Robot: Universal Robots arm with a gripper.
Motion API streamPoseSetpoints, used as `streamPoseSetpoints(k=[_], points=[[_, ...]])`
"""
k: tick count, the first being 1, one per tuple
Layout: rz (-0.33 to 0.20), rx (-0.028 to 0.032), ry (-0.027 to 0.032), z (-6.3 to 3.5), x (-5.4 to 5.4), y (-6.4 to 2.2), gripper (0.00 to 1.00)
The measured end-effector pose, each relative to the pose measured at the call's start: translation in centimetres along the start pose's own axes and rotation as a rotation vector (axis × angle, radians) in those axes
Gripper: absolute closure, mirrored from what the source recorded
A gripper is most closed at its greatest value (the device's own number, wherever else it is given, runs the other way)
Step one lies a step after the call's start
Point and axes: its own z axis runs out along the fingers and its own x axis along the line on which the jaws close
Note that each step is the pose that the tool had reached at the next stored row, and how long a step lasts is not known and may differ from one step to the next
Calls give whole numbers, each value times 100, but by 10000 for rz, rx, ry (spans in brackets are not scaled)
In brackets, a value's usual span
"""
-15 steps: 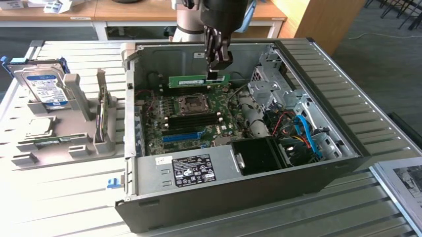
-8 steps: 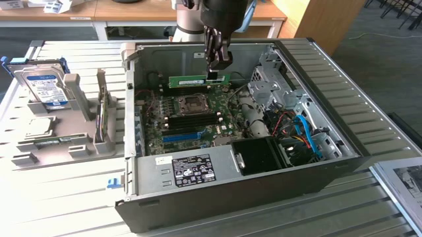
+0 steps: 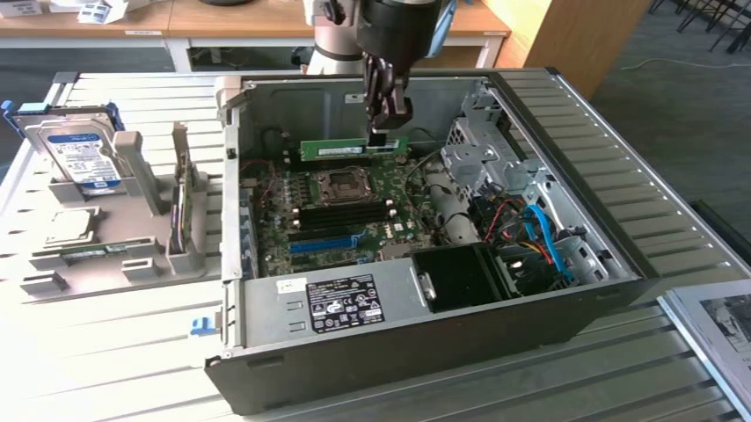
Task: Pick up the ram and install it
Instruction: 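Insert the ram into the slot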
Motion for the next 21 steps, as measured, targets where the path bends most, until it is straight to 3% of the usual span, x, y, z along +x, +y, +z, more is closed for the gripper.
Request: streamPoseSetpoints(k=[21], points=[[0, 0, -1, 256, 3, -7, 88]])
